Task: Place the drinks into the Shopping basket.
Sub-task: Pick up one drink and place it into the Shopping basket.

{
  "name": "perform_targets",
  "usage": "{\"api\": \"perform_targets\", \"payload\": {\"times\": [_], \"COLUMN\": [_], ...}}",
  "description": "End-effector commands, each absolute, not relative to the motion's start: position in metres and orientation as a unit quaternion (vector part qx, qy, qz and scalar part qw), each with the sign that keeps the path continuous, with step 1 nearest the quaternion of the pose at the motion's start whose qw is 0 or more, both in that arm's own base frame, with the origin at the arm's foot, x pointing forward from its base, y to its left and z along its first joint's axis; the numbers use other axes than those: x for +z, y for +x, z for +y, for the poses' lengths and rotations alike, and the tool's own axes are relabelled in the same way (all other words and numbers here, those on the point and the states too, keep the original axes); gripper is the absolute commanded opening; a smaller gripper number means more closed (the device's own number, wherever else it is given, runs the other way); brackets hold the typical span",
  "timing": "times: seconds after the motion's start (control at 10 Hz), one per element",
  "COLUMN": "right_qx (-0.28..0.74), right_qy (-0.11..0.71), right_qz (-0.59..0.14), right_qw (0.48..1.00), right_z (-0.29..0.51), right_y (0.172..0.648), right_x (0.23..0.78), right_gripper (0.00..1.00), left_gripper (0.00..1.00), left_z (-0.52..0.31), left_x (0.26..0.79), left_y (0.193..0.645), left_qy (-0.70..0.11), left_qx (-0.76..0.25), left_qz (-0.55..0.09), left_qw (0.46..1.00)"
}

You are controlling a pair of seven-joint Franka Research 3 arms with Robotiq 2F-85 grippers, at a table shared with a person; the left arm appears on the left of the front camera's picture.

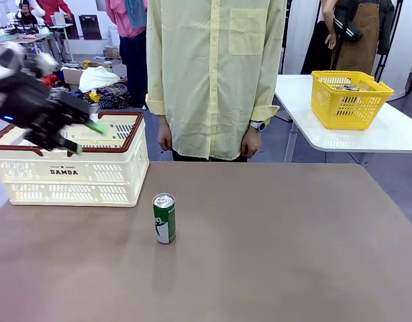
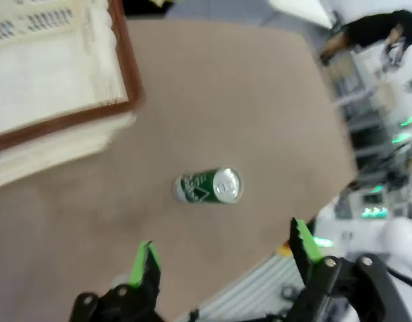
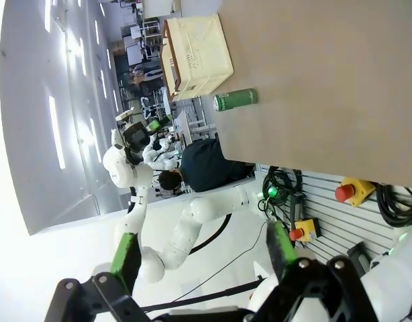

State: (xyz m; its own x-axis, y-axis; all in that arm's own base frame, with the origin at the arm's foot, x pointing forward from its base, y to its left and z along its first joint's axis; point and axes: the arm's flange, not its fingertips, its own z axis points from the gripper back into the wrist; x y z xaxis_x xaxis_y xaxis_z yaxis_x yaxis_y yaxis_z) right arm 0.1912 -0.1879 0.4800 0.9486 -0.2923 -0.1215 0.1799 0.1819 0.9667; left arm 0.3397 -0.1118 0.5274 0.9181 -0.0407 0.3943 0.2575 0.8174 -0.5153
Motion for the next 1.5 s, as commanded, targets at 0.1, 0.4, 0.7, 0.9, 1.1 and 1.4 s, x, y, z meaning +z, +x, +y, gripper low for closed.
{"api": "perform_targets", "payload": {"times": [0.1,0.4,0.7,0.9,1.1,1.4], "right_qx": [-0.153,-0.153,-0.153,-0.153,-0.153,-0.153], "right_qy": [0.627,0.627,0.627,0.627,0.627,0.627], "right_qz": [-0.049,-0.049,-0.049,-0.049,-0.049,-0.049], "right_qw": [0.763,0.763,0.763,0.763,0.763,0.763], "right_z": [-0.189,-0.189,-0.189,-0.189,-0.189,-0.189], "right_y": [0.191,0.191,0.191,0.191,0.191,0.191], "right_x": [0.485,0.485,0.485,0.485,0.485,0.485], "right_gripper": [1.00,1.00,1.00,1.00,1.00,1.00], "left_gripper": [1.00,1.00,1.00,1.00,1.00,1.00], "left_z": [-0.216,-0.206,-0.206,-0.238,-0.269,-0.299], "left_x": [0.495,0.500,0.500,0.501,0.503,0.483], "left_y": [0.351,0.330,0.330,0.338,0.348,0.362], "left_qy": [-0.159,-0.195,-0.195,-0.181,-0.097,-0.028], "left_qx": [-0.165,-0.158,-0.158,-0.183,-0.094,-0.002], "left_qz": [-0.162,-0.167,-0.167,-0.155,-0.118,-0.012], "left_qw": [0.960,0.954,0.954,0.954,0.984,1.000]}}
